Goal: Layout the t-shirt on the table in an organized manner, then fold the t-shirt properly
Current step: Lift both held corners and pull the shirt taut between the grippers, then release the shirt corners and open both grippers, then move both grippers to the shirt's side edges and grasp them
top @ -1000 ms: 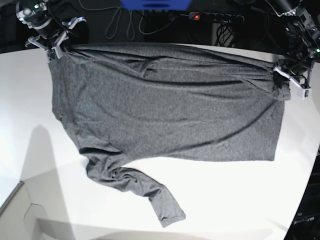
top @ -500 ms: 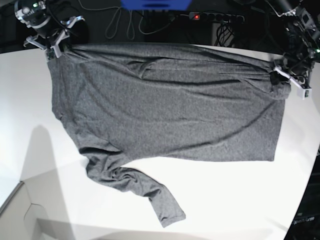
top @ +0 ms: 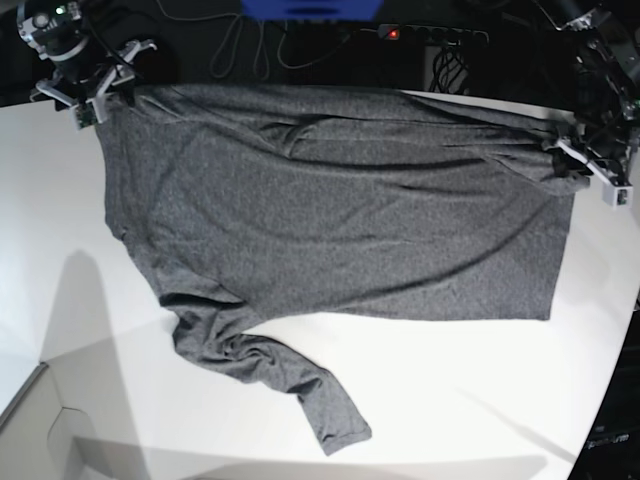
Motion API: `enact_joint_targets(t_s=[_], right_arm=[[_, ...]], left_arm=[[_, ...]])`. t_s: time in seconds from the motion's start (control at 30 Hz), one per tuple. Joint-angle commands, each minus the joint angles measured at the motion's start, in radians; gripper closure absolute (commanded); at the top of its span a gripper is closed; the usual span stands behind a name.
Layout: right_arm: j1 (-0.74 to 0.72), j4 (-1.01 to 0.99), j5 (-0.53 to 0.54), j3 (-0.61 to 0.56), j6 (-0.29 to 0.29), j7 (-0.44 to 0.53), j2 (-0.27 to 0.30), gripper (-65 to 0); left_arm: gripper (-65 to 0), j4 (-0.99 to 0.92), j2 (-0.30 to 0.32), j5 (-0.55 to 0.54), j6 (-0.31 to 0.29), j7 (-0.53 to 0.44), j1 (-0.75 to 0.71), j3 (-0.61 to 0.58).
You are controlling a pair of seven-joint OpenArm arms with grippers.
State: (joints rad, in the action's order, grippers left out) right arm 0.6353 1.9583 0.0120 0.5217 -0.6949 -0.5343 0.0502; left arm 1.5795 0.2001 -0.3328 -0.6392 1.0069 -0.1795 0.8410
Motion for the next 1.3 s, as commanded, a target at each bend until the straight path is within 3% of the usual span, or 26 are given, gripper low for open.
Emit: enact_joint_targets(t_s=[0.0, 0.33, 0.57, 0.77, 0.83, 0.93, 1.13, 1.27], right_arm=[[0.007, 0.02, 0.012, 0.007, -0.003, 0.016, 0.009, -32.0], [0.002, 0.02, 0.012, 0.007, -0.003, 0.016, 0.009, -32.0], [-0.022, 0.026, 0.012, 0.007, -0.003, 0.015, 0.012, -31.7], [-0.124, 0.026, 0.01, 0.07, -0.003, 0.006, -0.013, -32.9], [-0.167, 0.026, 0.009, 0.087, -0.003, -0.01, -0.016, -36.3], [-0.245, 0.026, 0.009, 0.088, -0.003, -0.06, -0.002, -40.0], [-0.444, 0.013, 0.009, -0.002, -0.003, -0.197, 0.043, -40.2], [-0.621, -0.096, 0.009, -0.082, -0.003, -0.28, 0.056, -40.1]], left_arm=[[-26.6, 0.02, 0.017, -0.009, 0.002, 0.005, 0.004, 0.005], [-26.7, 0.023, 0.025, -0.009, 0.002, 0.06, 0.005, 0.01], [-26.7, 0.025, 0.023, -0.009, 0.002, 0.062, 0.007, 0.134], [-26.7, 0.025, 0.025, -0.009, 0.002, 0.063, 0.048, 0.159], [-26.9, 0.029, 0.025, -0.009, 0.002, 0.063, 0.067, 0.159], [-32.2, 0.068, 0.025, -0.009, 0.002, 0.062, 0.108, 0.159], [-48.1, 0.04, 0.019, 0.001, 0.002, 0.051, 0.268, 0.146], [-52.9, -0.066, 0.026, 0.002, 0.012, 0.037, 0.371, 0.064]])
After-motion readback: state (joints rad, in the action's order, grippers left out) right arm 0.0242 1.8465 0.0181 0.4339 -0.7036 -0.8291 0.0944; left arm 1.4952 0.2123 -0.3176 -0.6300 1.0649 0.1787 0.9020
